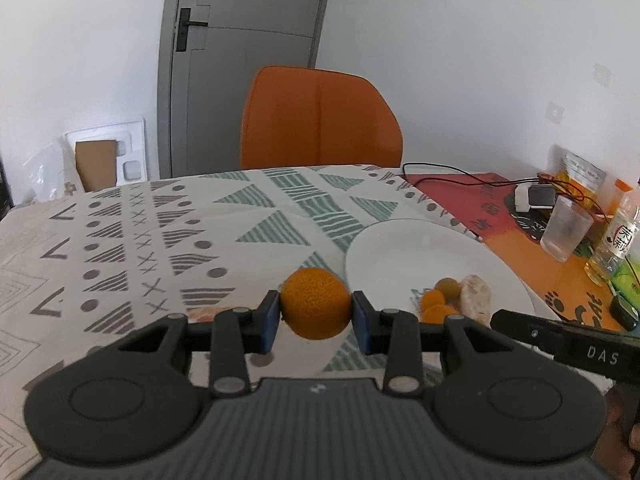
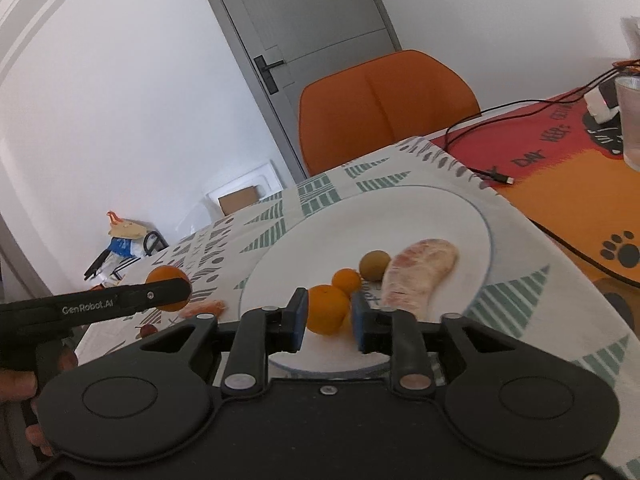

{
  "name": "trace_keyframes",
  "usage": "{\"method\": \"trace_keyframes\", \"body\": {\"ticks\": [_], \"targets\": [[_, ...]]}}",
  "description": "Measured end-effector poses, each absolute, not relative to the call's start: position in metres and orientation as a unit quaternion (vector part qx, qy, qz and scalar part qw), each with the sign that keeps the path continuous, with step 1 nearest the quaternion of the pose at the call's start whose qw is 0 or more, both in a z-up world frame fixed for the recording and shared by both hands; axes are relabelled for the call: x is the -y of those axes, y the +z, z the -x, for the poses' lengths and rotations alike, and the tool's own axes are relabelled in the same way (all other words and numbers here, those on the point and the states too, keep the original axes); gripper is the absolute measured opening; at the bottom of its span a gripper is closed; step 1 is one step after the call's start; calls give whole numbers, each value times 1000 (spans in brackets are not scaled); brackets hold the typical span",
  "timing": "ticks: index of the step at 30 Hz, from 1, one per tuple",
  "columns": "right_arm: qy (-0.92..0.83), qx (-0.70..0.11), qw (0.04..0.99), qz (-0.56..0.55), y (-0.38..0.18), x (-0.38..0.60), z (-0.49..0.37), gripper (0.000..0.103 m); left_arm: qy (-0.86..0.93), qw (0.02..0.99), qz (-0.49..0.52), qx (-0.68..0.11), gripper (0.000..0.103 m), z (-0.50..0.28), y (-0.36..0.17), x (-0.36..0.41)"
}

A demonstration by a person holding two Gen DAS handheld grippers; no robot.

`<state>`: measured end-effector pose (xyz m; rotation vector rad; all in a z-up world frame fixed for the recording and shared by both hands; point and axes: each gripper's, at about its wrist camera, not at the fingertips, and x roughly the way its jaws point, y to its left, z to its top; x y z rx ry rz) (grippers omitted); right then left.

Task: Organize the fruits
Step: 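Carry both fruits over the white plate and open both tools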

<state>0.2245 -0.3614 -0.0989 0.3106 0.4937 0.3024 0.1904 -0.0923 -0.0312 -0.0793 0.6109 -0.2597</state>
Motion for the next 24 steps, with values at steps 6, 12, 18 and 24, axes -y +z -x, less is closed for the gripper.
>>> {"method": "trace_keyframes", "body": {"ticks": [6,12,18,24], "targets": [[139,-237,948,-163,-99,380,-219,27,-135,945,29,-296,37,-192,-28,107],[134,-233,948,-170,-98,395,-214,27,-145,944,19,-295,37,-198,-27,124],[126,-230,948,-179,-99,406,-214,27,-158,942,11,-295,37,-201,-26,139],[131,-232,947,-179,-101,404,-215,28,-162,946,17,-280,48,-197,-20,138]]}}
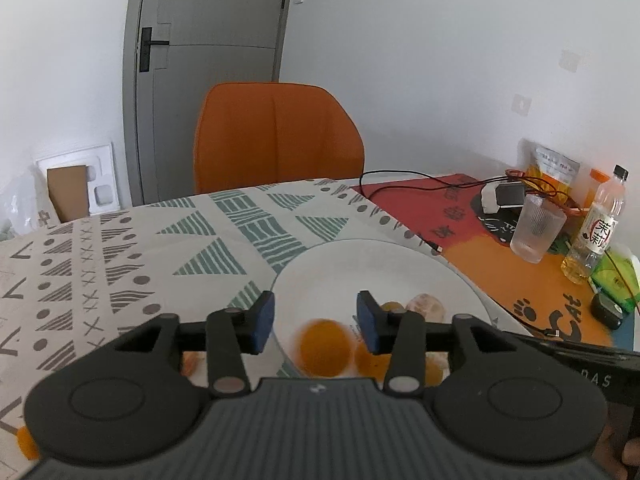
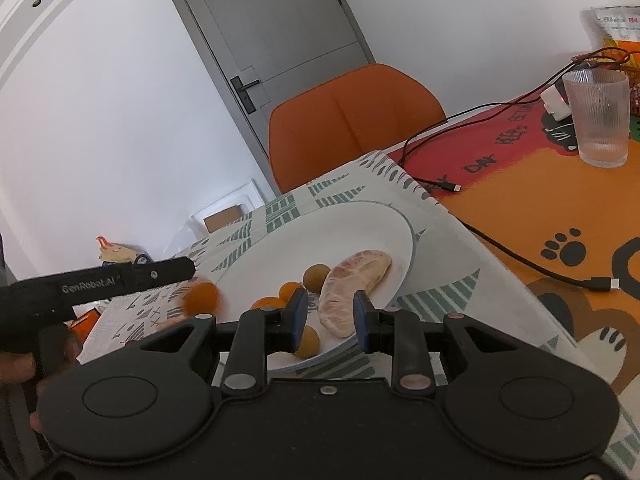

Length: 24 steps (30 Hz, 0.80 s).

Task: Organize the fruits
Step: 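Carry both fruits over the white plate and open both tools, then withdraw both open tools from the plate toward the loose fruit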

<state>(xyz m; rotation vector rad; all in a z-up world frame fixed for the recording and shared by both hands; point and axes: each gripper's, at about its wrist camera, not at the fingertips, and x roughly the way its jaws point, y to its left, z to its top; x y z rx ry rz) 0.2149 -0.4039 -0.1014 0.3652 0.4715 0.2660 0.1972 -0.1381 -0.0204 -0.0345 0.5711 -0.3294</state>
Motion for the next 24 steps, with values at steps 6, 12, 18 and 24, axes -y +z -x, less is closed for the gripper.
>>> {"method": "trace_keyframes", "body": {"ticks": [6,12,18,24], "targets": [[137,-233,946,-179,-102,397,-217,32,-132,950,24,-281,69,-193,-19,118],[138,-231,947,-174,-101,388,-216,51,-92,957,29,-272,86,-186,-16,94],[147,-230,947,-167,-99,375,-217,68,-58,961,40,-267,91,-177,-13,69],[161,-234,946,-158,-99,361,-217,78,-43,963,44,-262,95,-166,-14,49]]}}
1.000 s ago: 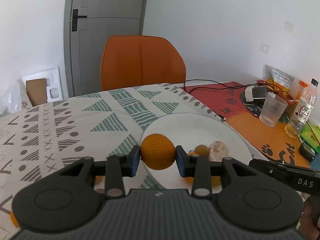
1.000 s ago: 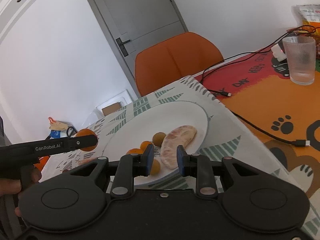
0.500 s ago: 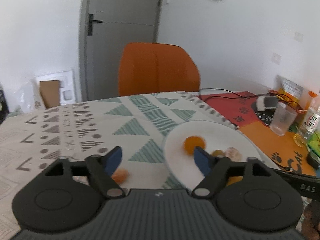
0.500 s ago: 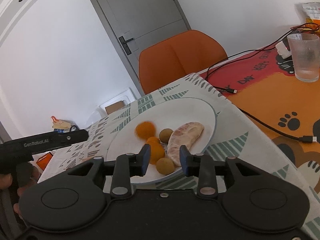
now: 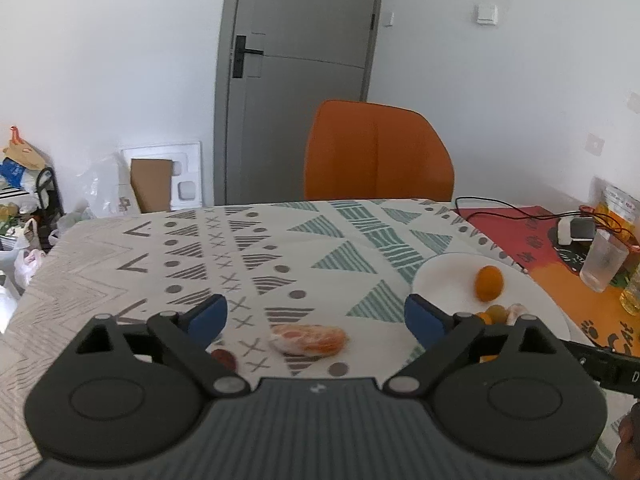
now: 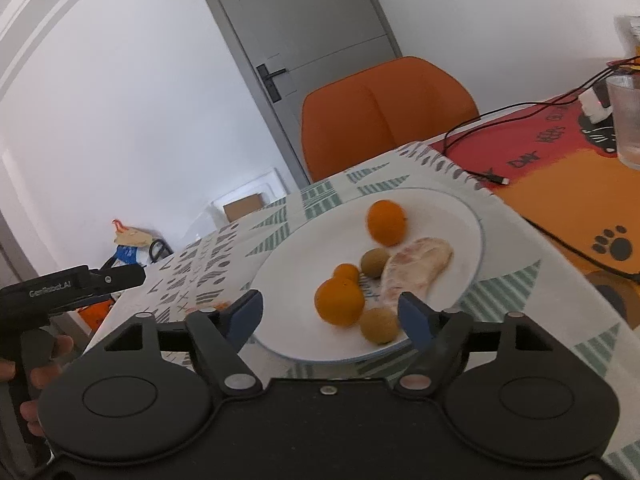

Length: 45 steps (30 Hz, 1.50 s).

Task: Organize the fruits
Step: 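Withdraw both open tools from the plate toward the loose fruit, then grasp the small orange with the left tool while the right tool grasps a red plum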

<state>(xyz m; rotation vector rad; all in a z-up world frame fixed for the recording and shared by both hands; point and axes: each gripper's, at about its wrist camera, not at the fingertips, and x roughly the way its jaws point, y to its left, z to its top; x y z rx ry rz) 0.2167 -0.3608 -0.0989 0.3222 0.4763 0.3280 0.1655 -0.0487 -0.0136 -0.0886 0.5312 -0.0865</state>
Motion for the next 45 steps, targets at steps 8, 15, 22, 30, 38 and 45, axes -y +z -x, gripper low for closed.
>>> {"method": "trace_keyframes", "body": {"ticks": [8,15,22,30,38,45], "targets": [[171,-228,947,-148,-93,346,-213,91,-25,965,54,-256,97,-153,-12,28],[182,-232,946,-136,-90,330,-212,96,-7,966,63,-252,97,-141,-12,9],[197,-235,944,-121,-89,310,-211,96,1,960,78,-269,97,-133,-17,-12],[214,-245,940,-102,-90,287,-212,96,13,955,94,-280,94,-126,-31,-32],[231,-253,936,-82,-91,264,-213,96,19,950,113,-292,64,-124,-45,-49],[238,-262,933,-69,-93,249,-216,96,27,943,128,-305,51,-131,-59,-62]]}}
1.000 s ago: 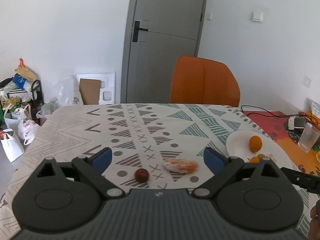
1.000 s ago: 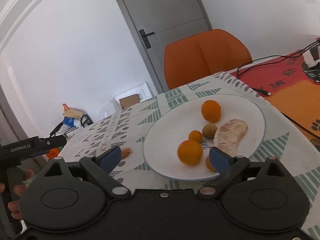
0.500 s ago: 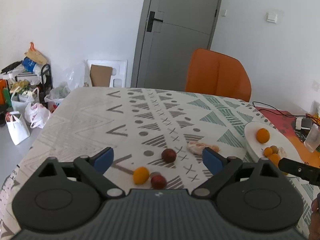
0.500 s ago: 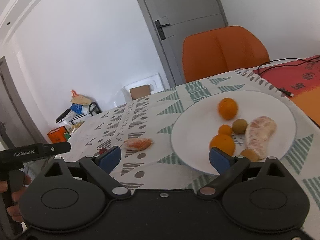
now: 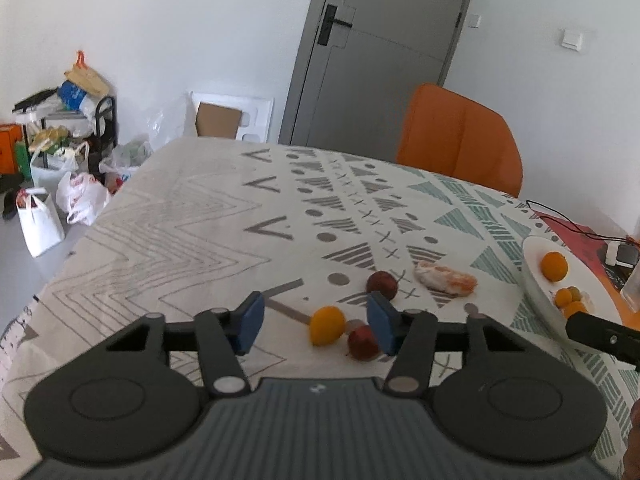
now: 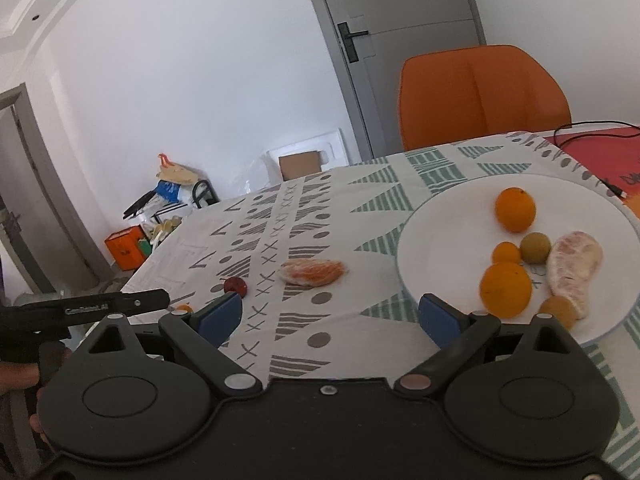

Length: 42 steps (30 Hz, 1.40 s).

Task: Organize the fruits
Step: 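Grasp the small orange with the left tool while the right tool grasps a red plum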

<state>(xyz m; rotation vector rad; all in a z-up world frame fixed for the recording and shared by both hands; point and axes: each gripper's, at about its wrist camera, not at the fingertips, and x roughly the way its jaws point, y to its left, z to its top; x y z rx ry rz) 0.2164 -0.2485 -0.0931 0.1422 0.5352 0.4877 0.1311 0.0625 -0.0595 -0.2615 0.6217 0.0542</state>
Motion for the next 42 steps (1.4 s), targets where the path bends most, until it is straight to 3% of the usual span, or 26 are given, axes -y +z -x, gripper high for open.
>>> {"method": "trace_keyframes", "body": {"ticks": [8,12,42], "targets": [[243,-274,929,-53,-97,231,-224,96,14,938,142,-317,41,-141,-74,-65],[252,-277,926,-38,-98,217,-226,96,3,932,146,-332,20,-147,-82,-64],[324,-308,894,13,-111,122,-237,82,68,937,175,-296,20,-107,-68,-135]]}}
